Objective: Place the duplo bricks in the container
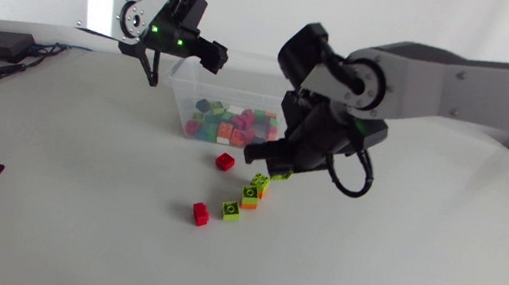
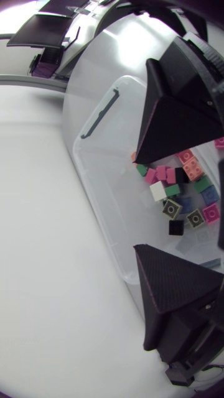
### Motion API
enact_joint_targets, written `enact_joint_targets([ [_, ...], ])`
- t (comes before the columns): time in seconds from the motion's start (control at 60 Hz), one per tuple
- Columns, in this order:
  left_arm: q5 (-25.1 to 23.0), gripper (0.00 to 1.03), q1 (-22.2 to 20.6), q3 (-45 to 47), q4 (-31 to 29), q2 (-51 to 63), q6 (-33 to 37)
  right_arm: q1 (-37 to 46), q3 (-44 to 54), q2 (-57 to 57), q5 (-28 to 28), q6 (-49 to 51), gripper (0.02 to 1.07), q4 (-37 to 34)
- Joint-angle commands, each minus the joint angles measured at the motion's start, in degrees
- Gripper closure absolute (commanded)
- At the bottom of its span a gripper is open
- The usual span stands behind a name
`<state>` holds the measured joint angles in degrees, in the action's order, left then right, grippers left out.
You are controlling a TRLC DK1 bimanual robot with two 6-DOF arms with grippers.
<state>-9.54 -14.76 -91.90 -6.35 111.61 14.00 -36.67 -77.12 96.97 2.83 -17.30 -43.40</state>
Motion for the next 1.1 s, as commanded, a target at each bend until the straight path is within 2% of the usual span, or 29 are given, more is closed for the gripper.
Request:
enact_joint_targets([
  [0.0, -2.41, 0.05, 1.14, 2.51, -2.7, -5.09, 1.91, 1.16, -3.21, -1.43, 0.16, 1.22, 0.74, -0.2],
  [0.033, -4.79, 0.05, 1.58, 3.57, -5.43, -6.76, 4.11, 1.68, -4.0, -1.61, 0.16, 1.3, 0.74, 0.24],
  [0.1, -5.93, 0.05, 1.67, 5.59, -10.7, -9.13, 9.56, 2.56, -5.85, -1.61, 0.16, 1.3, 0.74, 1.03],
  [0.167, -8.13, 0.05, 2.11, 9.28, -13.34, -12.21, 13.95, 3.18, -7.08, -1.61, 0.25, 1.48, 0.74, 2.7],
  [0.3, -8.83, 0.05, 1.4, 17.45, -20.11, -17.22, 23.97, 4.23, -9.27, -1.26, 0.6, 2.45, 0.74, 6.75],
  [0.4, -8.83, 0.05, -0.26, 23.08, -23.53, -19.06, 28.72, 5.38, -10.86, -0.64, 0.6, 2.71, 0.74, 9.73],
  [0.583, -7.42, 0.06, -5.71, 27.83, -27.49, -19.24, 29.24, 6.96, -14.37, 0.85, 0.6, 2.8, 0.74, 12.37],
  [0.75, -1.62, 0.06, -11.95, 29.76, -28.28, -17.22, 26.87, 7.92, -16.13, 1.56, 0.6, 2.97, 0.74, 12.99],
  [0.967, 4.0, 0.07, -16.35, 28.44, -28.02, -11.24, 22.3, 8.98, -18.33, 1.82, 0.42, 3.33, 0.74, 14.31],
  [1.083, 6.11, 0.08, -17.05, 28.09, -27.31, -8.69, 21.42, 9.16, -20.08, 2.61, 0.25, 3.24, 0.74, 14.31],
])
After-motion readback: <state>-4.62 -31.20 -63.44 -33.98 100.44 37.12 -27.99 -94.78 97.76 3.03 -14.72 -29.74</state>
